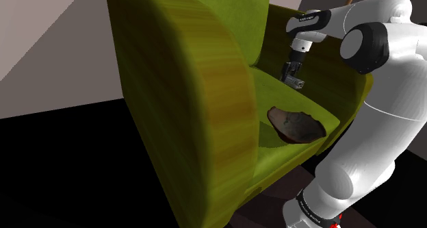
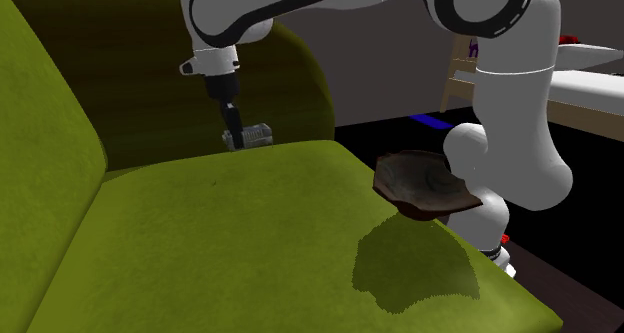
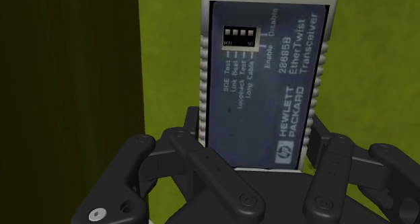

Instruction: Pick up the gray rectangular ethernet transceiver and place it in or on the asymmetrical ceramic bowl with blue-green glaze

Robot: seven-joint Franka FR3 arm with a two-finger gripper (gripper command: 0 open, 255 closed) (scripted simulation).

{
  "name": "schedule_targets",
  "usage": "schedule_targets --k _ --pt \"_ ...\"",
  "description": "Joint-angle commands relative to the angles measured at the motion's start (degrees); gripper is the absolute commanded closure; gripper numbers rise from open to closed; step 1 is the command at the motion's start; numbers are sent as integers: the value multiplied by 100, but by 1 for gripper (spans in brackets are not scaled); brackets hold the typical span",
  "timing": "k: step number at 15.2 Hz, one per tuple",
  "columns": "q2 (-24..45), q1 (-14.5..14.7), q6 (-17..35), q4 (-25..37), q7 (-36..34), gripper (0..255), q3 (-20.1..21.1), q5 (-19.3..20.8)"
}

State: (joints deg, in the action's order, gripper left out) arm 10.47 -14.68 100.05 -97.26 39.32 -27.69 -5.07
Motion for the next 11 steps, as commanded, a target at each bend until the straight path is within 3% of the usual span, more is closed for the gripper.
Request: schedule_targets --k 1,11 --pt "-63 -31 488 77 3 255 -45 28" --pt "-50 -63 -287 864 -6 255 -69 31"
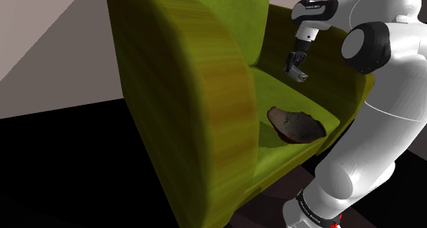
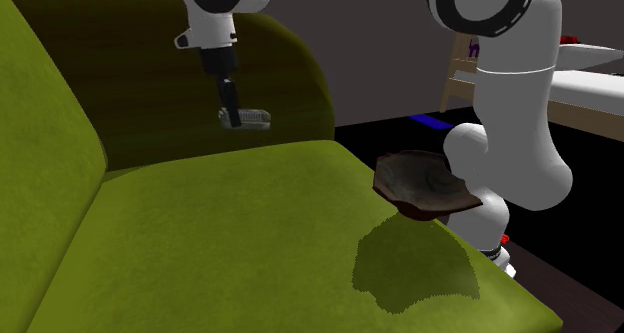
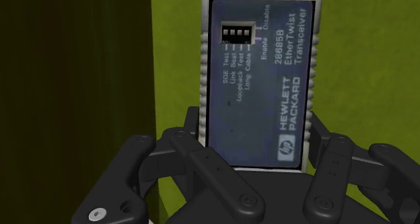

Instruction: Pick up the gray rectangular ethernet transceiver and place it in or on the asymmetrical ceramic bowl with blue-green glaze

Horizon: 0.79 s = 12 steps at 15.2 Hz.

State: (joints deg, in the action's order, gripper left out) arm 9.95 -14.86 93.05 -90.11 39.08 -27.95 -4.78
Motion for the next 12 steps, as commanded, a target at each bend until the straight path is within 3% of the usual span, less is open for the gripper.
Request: schedule_targets --k 1,7,12 --pt "12 -51 333 240 20 255 -45 -2" --pt "108 -104 -155 812 39 255 -59 -46" --pt "-1266 330 203 -758 -584 255 146 597"
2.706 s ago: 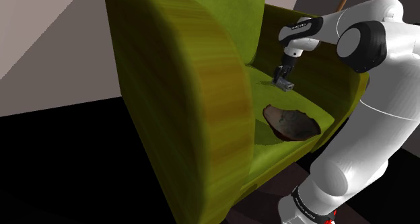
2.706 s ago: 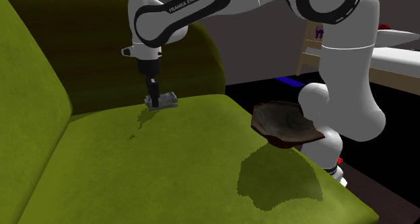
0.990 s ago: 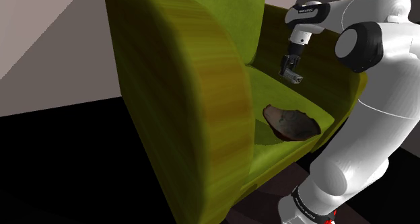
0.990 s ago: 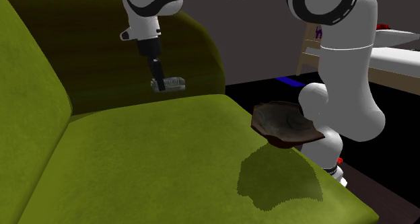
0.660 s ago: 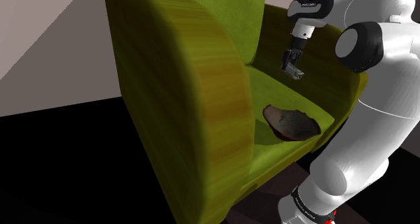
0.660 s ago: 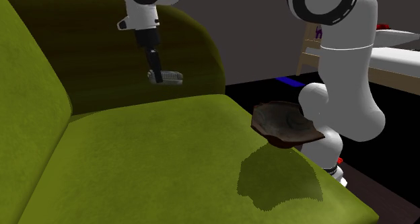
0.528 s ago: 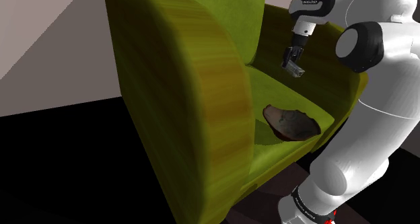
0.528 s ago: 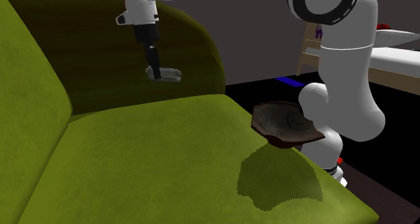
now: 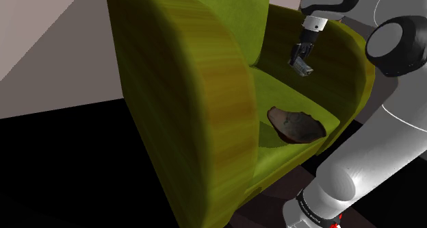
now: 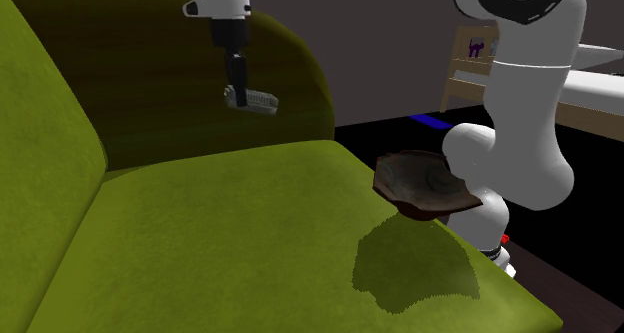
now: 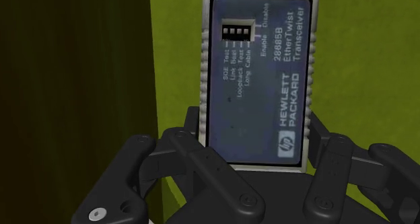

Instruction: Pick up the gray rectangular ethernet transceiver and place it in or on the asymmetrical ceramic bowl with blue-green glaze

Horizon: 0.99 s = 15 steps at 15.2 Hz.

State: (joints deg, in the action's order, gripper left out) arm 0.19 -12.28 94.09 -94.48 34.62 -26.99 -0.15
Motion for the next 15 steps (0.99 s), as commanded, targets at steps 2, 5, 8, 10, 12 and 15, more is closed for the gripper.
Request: schedule_targets --k 2,5,8,10,12,15 --pt "-792 156 163 -845 -399 255 187 341" --pt "-1501 221 195 -1550 -781 255 427 581" --pt "-2166 242 165 -2177 -1139 255 691 736" --pt "-2589 241 115 -2557 -1363 255 875 793" --pt "-3000 242 45 -2909 -1579 255 1061 817" --pt "-3596 242 -95 -3388 -1886 255 1349 793"
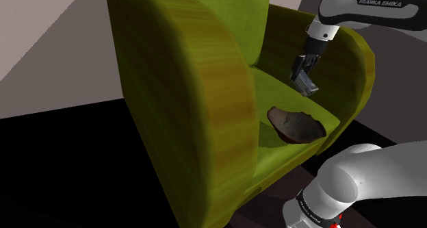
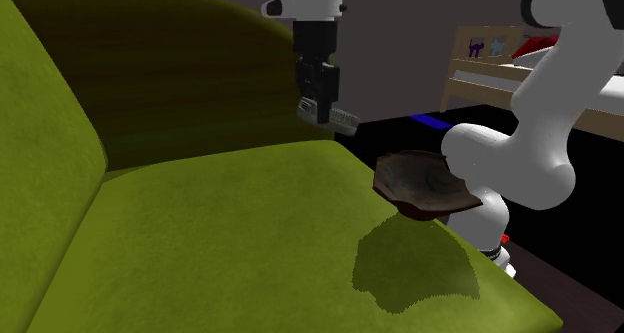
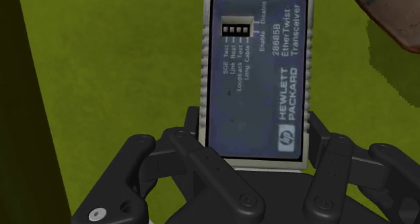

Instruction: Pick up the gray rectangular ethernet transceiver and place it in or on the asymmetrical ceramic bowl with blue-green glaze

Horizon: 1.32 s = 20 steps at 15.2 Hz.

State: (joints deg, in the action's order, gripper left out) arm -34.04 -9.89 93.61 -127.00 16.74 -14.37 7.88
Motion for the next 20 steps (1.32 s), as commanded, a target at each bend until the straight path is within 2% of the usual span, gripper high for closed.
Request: schedule_targets --k 1,7,14,20 --pt "-366 6 -102 -283 -198 255 184 -33" --pt "-1481 77 -516 -1028 -788 255 785 -307" --pt "-2630 271 -1121 -1590 -1494 255 1549 -898" --pt "-2825 276 -758 -2147 -1492 255 1556 -905"
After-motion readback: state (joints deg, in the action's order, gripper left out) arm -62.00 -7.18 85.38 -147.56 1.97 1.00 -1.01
